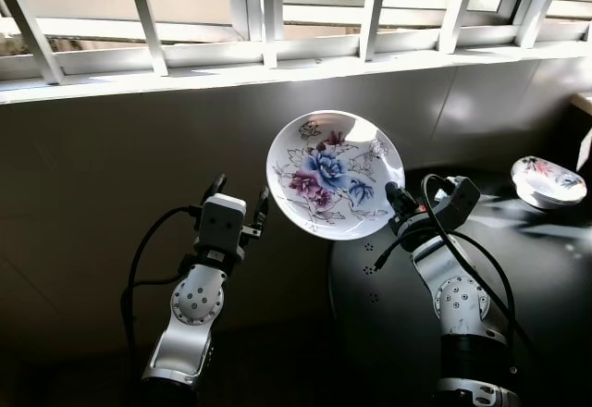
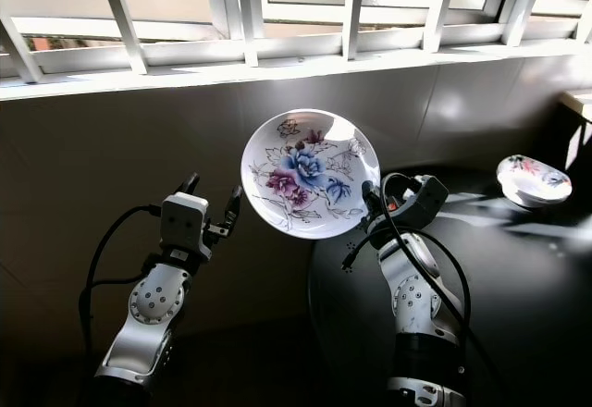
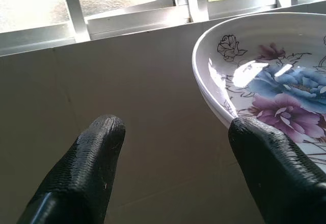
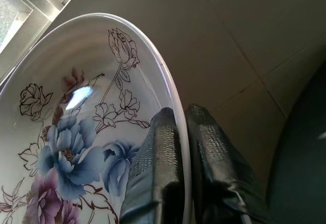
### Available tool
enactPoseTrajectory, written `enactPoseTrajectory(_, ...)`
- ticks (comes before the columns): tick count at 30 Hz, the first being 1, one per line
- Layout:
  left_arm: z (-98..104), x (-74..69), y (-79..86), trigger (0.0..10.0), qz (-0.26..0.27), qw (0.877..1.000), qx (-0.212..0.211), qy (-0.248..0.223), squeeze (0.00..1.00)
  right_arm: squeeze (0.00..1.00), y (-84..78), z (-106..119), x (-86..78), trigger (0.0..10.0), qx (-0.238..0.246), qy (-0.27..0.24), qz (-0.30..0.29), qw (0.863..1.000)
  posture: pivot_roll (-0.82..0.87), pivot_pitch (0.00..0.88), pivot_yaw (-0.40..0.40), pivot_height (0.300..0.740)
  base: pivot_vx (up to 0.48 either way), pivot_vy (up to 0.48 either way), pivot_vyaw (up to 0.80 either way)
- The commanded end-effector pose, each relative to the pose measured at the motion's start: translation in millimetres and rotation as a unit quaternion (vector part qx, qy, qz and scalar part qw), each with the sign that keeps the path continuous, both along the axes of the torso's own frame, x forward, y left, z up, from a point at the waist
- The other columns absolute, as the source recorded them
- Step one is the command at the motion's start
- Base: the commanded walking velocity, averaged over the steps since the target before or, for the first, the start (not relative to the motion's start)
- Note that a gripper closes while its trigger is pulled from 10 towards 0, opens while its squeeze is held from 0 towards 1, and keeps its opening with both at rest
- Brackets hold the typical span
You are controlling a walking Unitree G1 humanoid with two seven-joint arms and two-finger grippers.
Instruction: Kitchen organization
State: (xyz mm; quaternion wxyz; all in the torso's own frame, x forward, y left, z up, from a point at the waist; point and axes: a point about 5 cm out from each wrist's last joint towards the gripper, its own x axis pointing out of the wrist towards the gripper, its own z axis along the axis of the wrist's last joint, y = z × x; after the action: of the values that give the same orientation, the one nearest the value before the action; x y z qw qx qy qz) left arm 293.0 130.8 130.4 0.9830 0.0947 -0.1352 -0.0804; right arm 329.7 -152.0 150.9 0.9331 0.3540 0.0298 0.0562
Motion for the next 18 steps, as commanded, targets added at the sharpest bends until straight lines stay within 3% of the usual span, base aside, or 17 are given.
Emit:
enactPoseTrajectory(1, -1.0, 1.1, 1.5, 10.0, 0.004, 1.0, 0.001, 0.009, 0.0, 0.0, 11.1, 12.5, -0.9, 0.0, -0.008, -0.038, 0.027, 0.999, 0.09, 0.0, -0.02, 0.74, 0.0, 0.48, 0.8)
enactPoseTrajectory(7, 0.0, 1.6, 2.0, 10.0, 0.004, 1.0, 0.005, 0.005, 0.0, 0.0, 10.7, 12.0, -0.9, 0.0, -0.01, -0.041, 0.025, 0.999, 0.09, 0.0, -0.02, 0.74, 0.0, 0.48, 0.8)
enactPoseTrajectory(18, 2.7, 0.4, 3.6, 10.0, 0.009, 1.0, 0.008, -0.008, 0.0, 0.0, 13.9, 12.3, -1.2, 0.0, -0.021, -0.05, 0.025, 0.998, 0.09, 0.0, -0.023, 0.74, 0.0, 0.0, 0.8)
